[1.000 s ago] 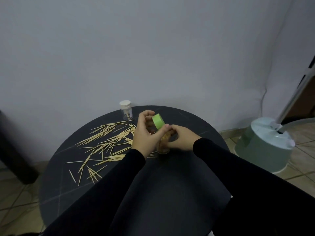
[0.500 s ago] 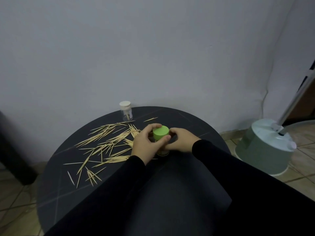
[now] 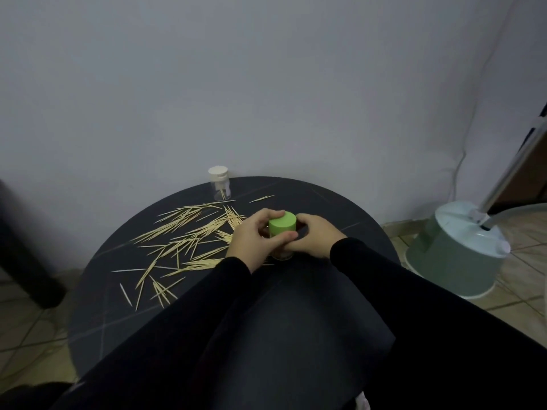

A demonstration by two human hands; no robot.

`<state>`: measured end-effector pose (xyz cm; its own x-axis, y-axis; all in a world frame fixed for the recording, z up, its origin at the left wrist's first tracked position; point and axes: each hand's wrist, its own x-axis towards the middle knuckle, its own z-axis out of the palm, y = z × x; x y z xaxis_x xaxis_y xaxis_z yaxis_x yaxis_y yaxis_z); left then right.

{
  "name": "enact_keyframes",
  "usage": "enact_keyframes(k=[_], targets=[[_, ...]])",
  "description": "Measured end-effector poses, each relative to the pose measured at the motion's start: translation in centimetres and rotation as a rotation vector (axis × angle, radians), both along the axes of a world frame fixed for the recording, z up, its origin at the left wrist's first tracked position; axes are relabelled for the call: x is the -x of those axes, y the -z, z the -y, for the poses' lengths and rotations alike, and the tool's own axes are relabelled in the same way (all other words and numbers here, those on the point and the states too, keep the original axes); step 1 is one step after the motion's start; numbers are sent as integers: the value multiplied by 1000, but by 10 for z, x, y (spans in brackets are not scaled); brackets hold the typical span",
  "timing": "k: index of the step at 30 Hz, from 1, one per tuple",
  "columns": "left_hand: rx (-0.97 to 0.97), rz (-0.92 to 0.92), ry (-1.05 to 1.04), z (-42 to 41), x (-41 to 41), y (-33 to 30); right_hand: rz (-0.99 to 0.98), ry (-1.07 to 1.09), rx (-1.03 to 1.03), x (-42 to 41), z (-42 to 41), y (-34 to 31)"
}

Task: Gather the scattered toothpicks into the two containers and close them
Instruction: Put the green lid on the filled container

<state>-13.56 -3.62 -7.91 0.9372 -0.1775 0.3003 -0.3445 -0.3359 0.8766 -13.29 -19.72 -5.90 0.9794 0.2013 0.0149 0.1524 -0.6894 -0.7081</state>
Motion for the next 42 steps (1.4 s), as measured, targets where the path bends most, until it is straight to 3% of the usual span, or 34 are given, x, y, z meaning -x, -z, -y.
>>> enact_keyframes(k=[8,11,15,21,31,36,42], targets=[[-69,42,32,-15,0,4,59,22,13,0,-5,-2],[-46,51,-115,-28,-11,-4,74,37,-43,-15,-12,-10],[-162,34,-314,-51,-48,-12,89,90,-82,-55,-30,-25],[-212,64,-481,-78,-126,-10,85,115,-49,-134,-69,-25],[-115,63,-452,-87,-203,19,55,114,-34,-221,-98,-1],[-60,106,-447,-82,-206,27,29,111,-87,-228,-96,11],[-131,131,-421,-83,-194,8,135,125,37,-205,-89,0]])
